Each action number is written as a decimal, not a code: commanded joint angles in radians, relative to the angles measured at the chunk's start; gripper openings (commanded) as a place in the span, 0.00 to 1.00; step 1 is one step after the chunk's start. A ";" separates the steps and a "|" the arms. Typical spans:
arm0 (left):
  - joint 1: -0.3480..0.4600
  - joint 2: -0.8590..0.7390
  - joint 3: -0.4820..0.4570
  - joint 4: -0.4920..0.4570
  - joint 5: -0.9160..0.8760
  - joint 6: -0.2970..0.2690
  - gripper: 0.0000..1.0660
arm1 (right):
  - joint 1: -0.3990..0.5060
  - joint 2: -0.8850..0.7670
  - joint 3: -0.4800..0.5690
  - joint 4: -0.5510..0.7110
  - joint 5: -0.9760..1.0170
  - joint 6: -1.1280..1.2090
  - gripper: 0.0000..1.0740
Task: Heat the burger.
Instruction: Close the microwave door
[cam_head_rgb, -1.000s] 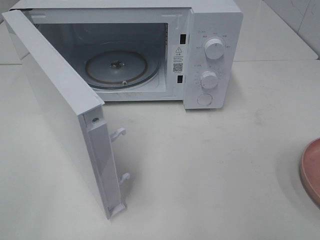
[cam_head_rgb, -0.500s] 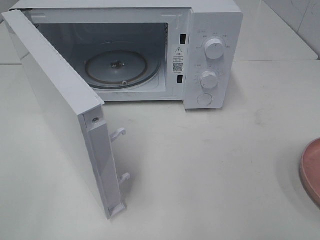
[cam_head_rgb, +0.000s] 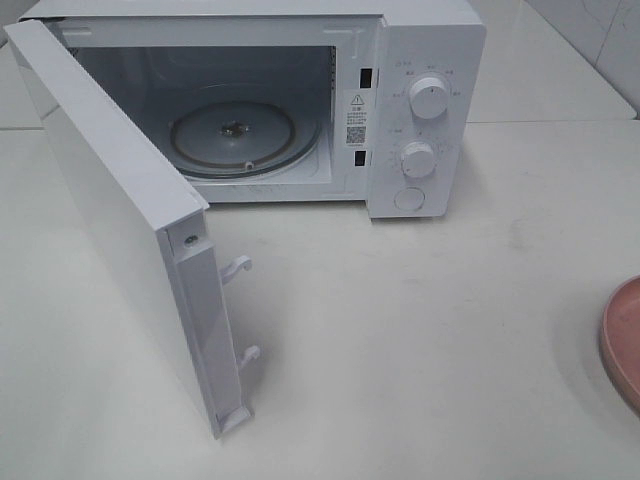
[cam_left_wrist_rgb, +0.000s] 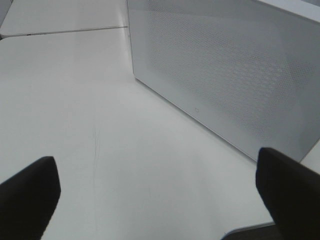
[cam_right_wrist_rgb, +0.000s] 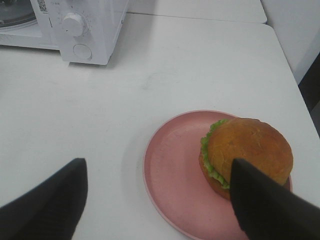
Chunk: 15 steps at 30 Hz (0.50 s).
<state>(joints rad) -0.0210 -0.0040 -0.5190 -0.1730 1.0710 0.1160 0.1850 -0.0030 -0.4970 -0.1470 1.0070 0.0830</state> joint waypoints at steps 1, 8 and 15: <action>0.003 0.043 -0.007 0.010 -0.016 -0.026 0.86 | -0.007 -0.030 0.001 0.002 -0.012 -0.007 0.71; 0.003 0.134 -0.031 0.012 -0.125 -0.026 0.64 | -0.007 -0.030 0.001 0.002 -0.012 -0.007 0.71; 0.003 0.266 -0.031 -0.005 -0.266 -0.026 0.17 | -0.007 -0.030 0.001 0.002 -0.012 -0.007 0.71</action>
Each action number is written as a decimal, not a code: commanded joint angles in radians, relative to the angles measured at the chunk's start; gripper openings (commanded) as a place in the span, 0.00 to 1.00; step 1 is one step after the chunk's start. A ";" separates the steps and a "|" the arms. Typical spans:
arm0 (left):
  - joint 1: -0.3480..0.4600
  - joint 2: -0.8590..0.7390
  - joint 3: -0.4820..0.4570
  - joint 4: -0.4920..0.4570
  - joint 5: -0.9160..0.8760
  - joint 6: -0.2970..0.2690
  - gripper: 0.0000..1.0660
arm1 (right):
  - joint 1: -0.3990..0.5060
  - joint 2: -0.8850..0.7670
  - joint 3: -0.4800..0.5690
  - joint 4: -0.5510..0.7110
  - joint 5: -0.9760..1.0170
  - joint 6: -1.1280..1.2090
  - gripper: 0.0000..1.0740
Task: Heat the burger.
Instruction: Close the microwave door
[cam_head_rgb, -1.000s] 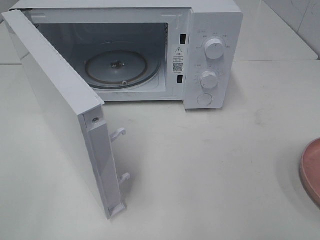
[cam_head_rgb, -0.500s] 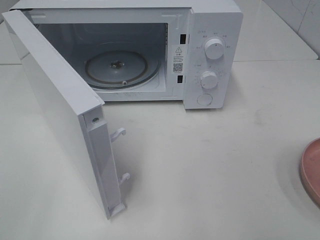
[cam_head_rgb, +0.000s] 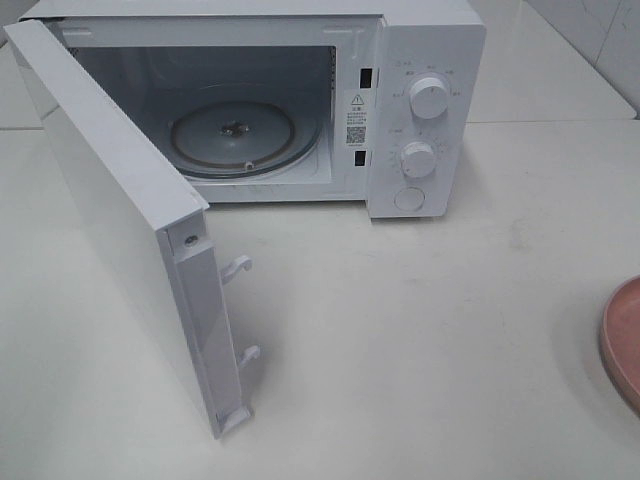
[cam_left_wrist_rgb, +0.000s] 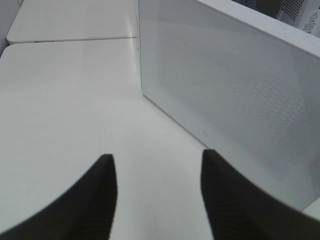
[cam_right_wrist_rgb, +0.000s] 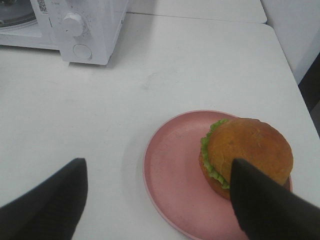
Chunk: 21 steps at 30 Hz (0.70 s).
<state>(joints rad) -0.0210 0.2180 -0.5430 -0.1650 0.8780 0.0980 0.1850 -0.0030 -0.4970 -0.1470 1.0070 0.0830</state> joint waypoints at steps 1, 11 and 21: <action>0.003 0.061 -0.007 -0.013 -0.091 -0.008 0.07 | -0.007 -0.030 0.001 0.002 -0.012 -0.007 0.71; 0.003 0.257 0.068 -0.017 -0.413 0.049 0.00 | -0.007 -0.030 0.001 0.002 -0.012 -0.007 0.71; 0.003 0.424 0.276 -0.031 -0.990 0.136 0.00 | -0.007 -0.030 0.001 0.002 -0.012 -0.007 0.71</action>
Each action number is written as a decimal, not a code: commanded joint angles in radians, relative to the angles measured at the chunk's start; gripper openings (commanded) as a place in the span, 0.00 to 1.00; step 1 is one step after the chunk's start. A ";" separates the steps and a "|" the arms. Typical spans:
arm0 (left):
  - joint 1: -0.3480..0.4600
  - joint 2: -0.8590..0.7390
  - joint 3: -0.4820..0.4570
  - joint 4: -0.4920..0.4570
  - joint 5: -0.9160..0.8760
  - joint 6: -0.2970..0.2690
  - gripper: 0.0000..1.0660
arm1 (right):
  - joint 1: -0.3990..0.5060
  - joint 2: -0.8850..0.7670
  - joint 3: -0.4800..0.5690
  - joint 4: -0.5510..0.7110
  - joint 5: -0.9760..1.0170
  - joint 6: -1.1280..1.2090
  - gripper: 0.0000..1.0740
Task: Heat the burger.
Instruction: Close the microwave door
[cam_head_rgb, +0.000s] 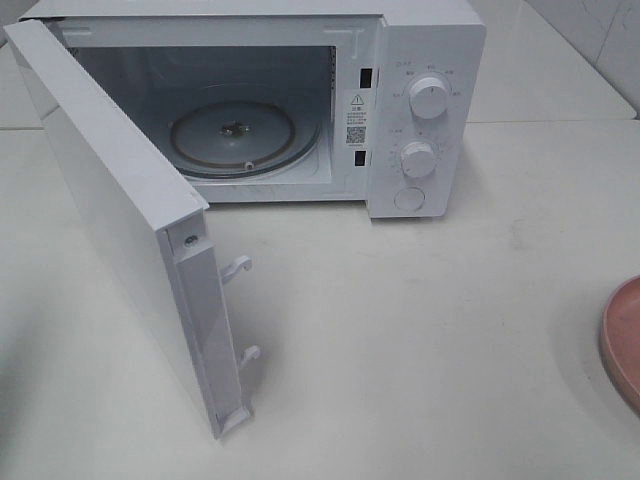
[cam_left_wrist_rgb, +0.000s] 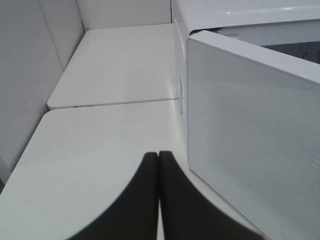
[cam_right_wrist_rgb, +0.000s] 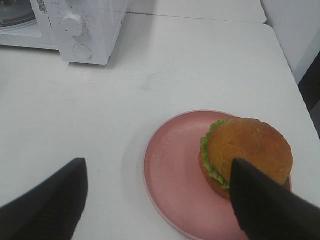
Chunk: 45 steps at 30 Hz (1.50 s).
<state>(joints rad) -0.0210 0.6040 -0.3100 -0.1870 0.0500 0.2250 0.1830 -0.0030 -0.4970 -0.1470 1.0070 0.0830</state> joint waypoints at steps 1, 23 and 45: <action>0.003 0.079 0.070 -0.007 -0.238 0.004 0.00 | -0.005 -0.030 0.001 0.002 -0.012 -0.007 0.71; -0.016 0.658 0.076 0.515 -0.840 -0.450 0.00 | -0.005 -0.030 0.001 0.002 -0.012 -0.007 0.71; -0.304 0.897 -0.070 0.457 -0.906 -0.441 0.00 | -0.005 -0.030 0.001 0.002 -0.012 -0.007 0.71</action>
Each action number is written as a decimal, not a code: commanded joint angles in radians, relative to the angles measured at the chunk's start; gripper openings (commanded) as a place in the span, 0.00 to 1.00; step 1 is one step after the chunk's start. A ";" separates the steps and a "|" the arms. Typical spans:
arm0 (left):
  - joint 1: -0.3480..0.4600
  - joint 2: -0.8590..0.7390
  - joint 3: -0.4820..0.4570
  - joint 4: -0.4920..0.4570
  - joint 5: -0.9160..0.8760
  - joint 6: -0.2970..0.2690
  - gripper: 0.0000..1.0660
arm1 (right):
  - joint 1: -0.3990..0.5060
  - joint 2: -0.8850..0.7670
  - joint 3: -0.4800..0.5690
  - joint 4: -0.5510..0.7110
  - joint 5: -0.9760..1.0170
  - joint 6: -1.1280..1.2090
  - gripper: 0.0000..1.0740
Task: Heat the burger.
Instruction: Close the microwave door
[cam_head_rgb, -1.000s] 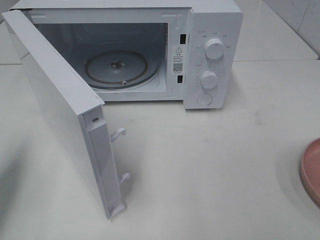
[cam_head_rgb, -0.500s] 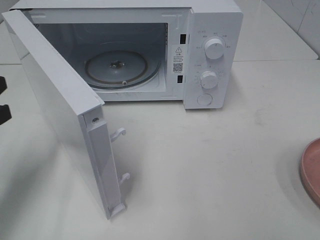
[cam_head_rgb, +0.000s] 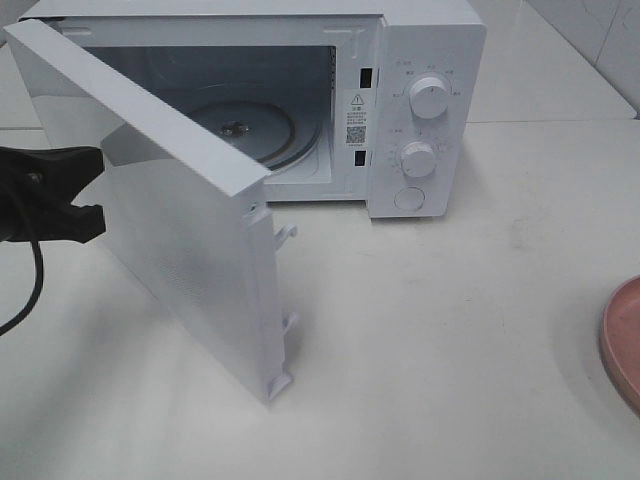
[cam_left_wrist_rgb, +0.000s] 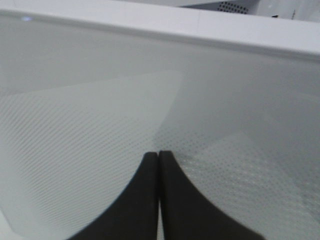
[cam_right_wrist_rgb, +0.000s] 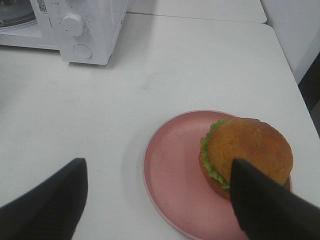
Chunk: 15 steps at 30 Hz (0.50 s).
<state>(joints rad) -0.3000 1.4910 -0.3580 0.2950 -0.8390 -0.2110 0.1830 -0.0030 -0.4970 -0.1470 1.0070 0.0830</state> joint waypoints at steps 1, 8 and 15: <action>-0.035 0.017 -0.028 -0.033 -0.015 -0.001 0.00 | -0.005 -0.030 0.001 0.002 -0.012 -0.007 0.71; -0.127 0.070 -0.080 -0.166 -0.012 0.055 0.00 | -0.005 -0.030 0.001 0.002 -0.012 -0.007 0.71; -0.242 0.133 -0.156 -0.329 0.011 0.144 0.00 | -0.005 -0.030 0.001 0.002 -0.012 -0.007 0.71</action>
<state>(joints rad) -0.5340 1.6240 -0.5050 -0.0070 -0.8320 -0.0750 0.1830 -0.0030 -0.4970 -0.1470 1.0070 0.0830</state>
